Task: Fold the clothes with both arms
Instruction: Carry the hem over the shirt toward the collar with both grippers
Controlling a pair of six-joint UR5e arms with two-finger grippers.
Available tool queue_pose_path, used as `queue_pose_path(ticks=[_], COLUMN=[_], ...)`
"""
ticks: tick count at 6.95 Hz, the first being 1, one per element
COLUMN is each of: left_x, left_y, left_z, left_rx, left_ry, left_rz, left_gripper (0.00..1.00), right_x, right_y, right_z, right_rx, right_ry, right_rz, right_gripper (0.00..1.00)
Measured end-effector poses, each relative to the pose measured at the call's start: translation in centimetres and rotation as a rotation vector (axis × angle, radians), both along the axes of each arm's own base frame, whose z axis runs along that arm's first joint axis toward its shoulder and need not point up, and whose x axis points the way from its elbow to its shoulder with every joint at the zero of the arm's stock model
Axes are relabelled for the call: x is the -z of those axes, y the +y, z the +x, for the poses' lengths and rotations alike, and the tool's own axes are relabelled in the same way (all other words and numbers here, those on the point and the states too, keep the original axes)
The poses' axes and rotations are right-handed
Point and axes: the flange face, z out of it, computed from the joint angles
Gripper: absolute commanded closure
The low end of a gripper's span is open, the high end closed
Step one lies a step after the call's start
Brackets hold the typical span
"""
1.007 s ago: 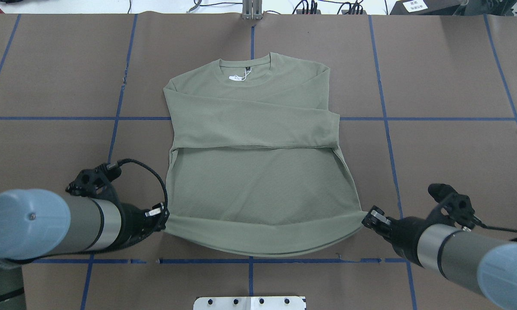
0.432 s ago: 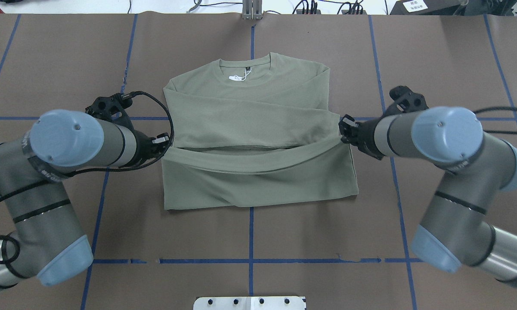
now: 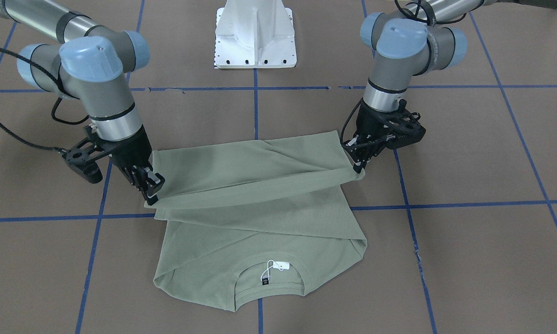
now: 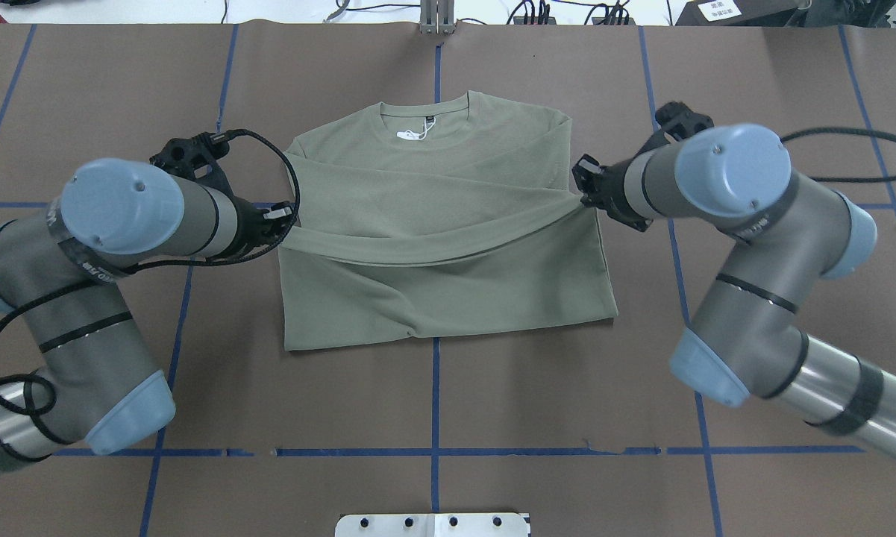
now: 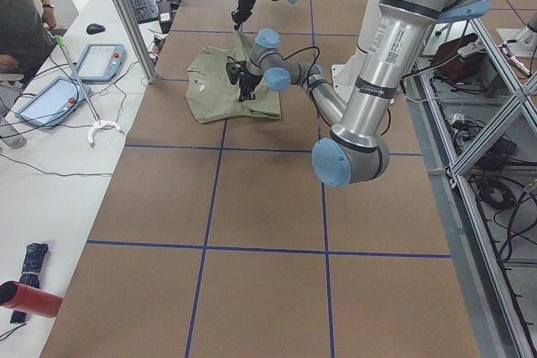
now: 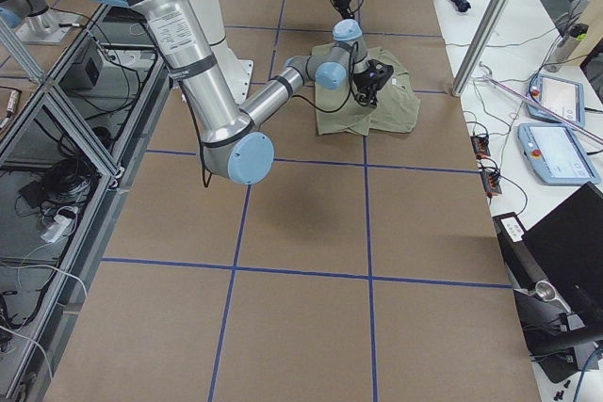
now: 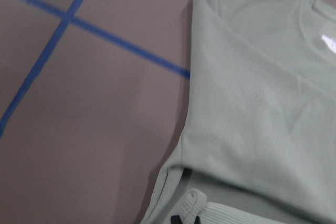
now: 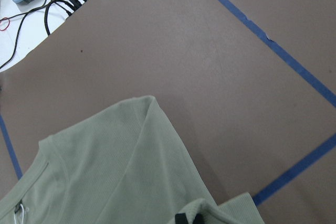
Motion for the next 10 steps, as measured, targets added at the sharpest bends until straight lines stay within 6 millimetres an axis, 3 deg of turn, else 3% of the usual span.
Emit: queue_pose_path(ticks=[2, 4, 6, 7, 9, 10], left_x=[-0.9, -2.4, -4.3, -5.0, -5.5, -5.6], left_y=[-4.8, -8.1, -10.0, -10.4, -10.7, -10.8], left_z=[0.0, 1.8, 3.2, 3.5, 3.8, 3.8], left_rx=[0.050, 0.091, 0.115, 0.119, 0.122, 0.122], left_ry=[-0.011, -0.014, -0.012, -0.008, 0.000, 0.001], left_rz=[0.022, 0.053, 0.075, 0.082, 0.090, 0.090], left_gripper=[1.00, 1.00, 0.99, 0.90, 0.86, 0.79], right_x=[0.5, 0.2, -1.4, -2.0, -3.0, -3.3], right_y=[-5.5, -8.7, -10.5, -11.1, -11.6, -11.7], right_z=[-1.4, -3.3, -4.6, -4.9, -5.2, -5.4], right_rx=[-0.002, -0.009, -0.022, -0.030, -0.038, -0.039], right_ry=[0.039, 0.063, 0.068, 0.080, 0.093, 0.091], right_rz=[-0.026, -0.042, -0.035, -0.037, -0.039, -0.034], right_gripper=[1.00, 1.00, 1.00, 1.00, 1.00, 0.75])
